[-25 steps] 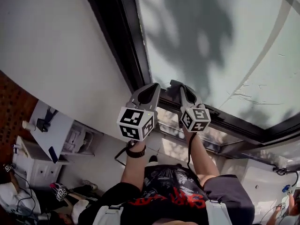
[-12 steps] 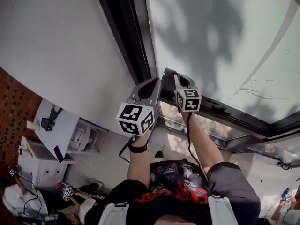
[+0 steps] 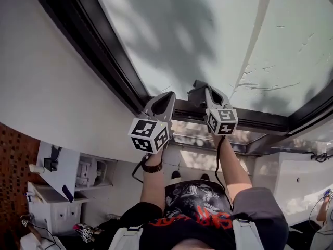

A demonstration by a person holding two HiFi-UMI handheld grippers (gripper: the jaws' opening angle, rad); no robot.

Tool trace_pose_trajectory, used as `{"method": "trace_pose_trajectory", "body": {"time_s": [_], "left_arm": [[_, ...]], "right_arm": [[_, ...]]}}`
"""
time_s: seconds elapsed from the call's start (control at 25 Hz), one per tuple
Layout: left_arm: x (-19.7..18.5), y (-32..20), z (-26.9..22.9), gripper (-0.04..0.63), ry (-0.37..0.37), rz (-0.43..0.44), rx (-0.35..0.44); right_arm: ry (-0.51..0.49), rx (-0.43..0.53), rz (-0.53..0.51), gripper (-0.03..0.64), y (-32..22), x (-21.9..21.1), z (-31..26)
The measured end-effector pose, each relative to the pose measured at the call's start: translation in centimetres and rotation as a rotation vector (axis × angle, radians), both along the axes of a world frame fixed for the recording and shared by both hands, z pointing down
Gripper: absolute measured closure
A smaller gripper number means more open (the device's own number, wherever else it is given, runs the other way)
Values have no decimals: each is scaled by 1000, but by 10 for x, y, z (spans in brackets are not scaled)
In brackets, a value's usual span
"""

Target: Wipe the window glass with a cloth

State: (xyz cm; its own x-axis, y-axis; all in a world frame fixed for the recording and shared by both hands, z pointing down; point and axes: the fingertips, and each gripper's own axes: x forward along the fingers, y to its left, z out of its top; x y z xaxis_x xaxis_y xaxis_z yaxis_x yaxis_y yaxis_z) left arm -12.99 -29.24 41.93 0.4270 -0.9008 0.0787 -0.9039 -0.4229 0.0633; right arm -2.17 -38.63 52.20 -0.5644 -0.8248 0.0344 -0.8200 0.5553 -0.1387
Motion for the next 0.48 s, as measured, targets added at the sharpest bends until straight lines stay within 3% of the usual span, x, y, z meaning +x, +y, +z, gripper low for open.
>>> {"method": "trace_pose_trajectory", "body": {"time_s": [0.48], "left_arm": [[171,-28,12,595,-47,243,-26]], "right_arm": [[-4,-62,315,600,14,239,39]]}}
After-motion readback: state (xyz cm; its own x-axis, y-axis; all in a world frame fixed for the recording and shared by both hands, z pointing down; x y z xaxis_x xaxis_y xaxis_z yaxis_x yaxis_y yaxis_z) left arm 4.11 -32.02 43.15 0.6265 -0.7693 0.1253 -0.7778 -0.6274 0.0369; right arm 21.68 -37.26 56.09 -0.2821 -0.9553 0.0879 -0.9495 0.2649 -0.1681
